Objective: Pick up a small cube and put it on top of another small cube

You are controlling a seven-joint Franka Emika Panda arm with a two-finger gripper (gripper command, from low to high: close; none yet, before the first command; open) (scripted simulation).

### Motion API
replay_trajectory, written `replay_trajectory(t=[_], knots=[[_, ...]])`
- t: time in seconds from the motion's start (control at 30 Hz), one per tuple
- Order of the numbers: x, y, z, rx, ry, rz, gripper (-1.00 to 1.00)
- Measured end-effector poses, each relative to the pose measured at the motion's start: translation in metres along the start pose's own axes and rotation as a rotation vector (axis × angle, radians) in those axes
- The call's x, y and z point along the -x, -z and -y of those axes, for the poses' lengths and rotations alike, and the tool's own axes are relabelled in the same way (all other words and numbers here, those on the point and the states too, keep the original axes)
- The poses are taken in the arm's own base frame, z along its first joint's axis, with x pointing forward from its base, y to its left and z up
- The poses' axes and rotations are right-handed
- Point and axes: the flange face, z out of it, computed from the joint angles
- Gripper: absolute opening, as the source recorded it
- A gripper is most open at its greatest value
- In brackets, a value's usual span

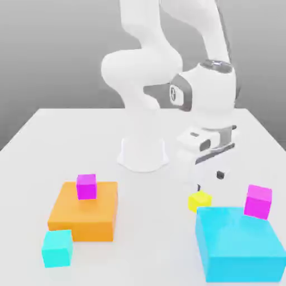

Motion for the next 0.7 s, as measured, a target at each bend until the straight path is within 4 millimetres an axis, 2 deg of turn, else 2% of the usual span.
replay_trajectory(t=[0.37,0.63,0.67,0.7], knots=[[-0.004,-0.037,0.002,-0.012,0.011,0.005,0.0],[0.004,-0.065,-0.001,0.004,0.008,0.005,0.0],[0.006,-0.067,-0.002,0.006,0.008,0.005,-1.0],[0.006,-0.067,-0.002,0.006,0.008,0.005,-1.0]])
